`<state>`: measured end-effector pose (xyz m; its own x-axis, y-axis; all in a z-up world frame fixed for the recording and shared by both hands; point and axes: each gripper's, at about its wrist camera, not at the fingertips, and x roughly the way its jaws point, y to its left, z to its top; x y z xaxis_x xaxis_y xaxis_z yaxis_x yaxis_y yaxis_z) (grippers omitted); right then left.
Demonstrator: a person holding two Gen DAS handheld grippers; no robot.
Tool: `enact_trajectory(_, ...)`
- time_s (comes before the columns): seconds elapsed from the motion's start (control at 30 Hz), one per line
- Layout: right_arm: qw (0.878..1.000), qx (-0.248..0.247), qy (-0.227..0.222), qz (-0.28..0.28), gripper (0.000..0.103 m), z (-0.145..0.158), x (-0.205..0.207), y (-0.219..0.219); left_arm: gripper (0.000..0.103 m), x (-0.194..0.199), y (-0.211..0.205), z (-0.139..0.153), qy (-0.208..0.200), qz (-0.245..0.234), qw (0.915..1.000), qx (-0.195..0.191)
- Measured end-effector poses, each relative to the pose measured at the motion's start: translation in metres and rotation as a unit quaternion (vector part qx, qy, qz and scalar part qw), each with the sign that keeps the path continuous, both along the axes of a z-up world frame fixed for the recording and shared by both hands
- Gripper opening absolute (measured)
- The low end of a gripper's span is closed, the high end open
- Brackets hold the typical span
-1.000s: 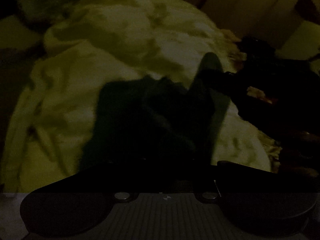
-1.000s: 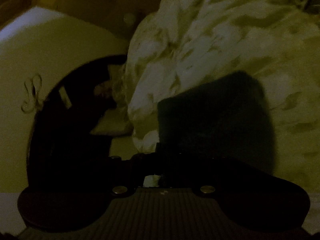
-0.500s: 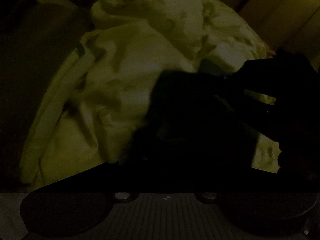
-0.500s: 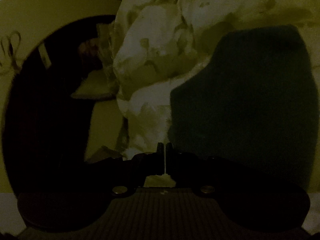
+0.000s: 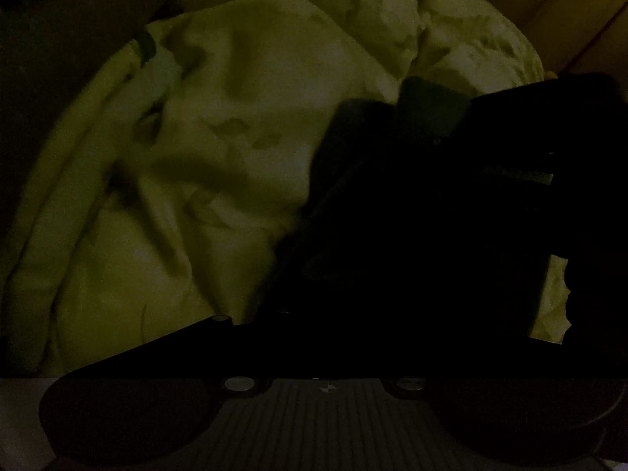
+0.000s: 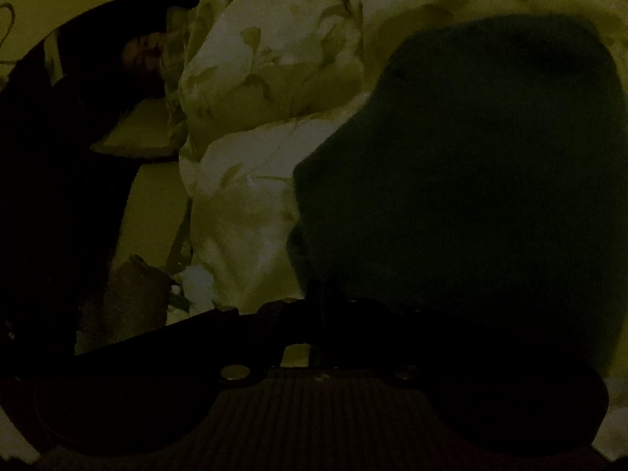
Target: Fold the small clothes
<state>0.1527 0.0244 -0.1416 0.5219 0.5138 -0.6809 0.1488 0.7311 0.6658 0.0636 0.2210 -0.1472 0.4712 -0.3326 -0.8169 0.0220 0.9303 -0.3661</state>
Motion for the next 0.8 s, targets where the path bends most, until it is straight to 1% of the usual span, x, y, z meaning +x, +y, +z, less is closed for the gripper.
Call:
enact_trajectory(0.1,1.0,0.0,0.002,0.001,0.006,0.002,0.001,0.002,0.082,0.001,0.0,0.001,0.002,-0.004,1.0,0.003)
enact_trajectory(0.17,1.0,0.008,0.0,0.001,0.019,0.004,0.0,0.001,0.086,0.001,-0.001,0.003,0.004,-0.006,1.0,0.006)
enact_trajectory(0.2,1.0,0.01,-0.001,0.003,0.023,0.007,0.001,0.002,0.09,0.002,-0.001,0.004,0.005,-0.008,0.9999,0.007)
enact_trajectory(0.27,1.0,0.004,-0.01,0.009,0.038,0.013,0.0,0.005,0.097,0.002,-0.001,0.007,0.004,-0.011,0.9999,0.011)
enact_trajectory(0.3,1.0,-0.004,-0.016,0.013,0.042,0.017,-0.002,0.006,0.103,0.002,-0.001,0.01,0.003,-0.013,0.9998,0.014)
enact_trajectory(0.37,0.999,-0.03,-0.034,0.019,0.053,0.03,-0.007,0.008,0.103,0.001,-0.001,0.017,-0.002,-0.019,0.9996,0.022)
enact_trajectory(0.4,0.998,-0.042,-0.043,0.018,0.055,0.035,-0.009,0.008,0.103,0.001,-0.001,0.021,-0.005,-0.022,0.9994,0.028)
enact_trajectory(0.47,0.996,-0.06,-0.06,0.017,0.062,0.046,-0.018,0.005,0.103,0.0,0.0,0.027,-0.007,-0.026,0.9989,0.039)
enact_trajectory(0.53,0.995,-0.07,-0.069,0.014,0.066,0.054,-0.027,-0.002,0.103,-0.001,0.001,0.033,-0.004,-0.024,0.9986,0.048)
enact_trajectory(0.63,0.994,-0.08,-0.071,0.002,0.068,0.062,-0.04,-0.018,0.103,-0.004,0.008,0.04,0.001,-0.005,0.9986,0.053)
enact_trajectory(0.67,0.994,-0.082,-0.069,-0.007,0.07,0.063,-0.044,-0.026,0.103,-0.005,0.01,0.043,-0.001,0.0,0.9988,0.049)
enact_trajectory(0.8,0.994,-0.076,-0.064,-0.048,0.071,0.062,-0.062,-0.06,0.103,-0.012,0.014,0.054,-0.01,0.007,0.9993,0.036)
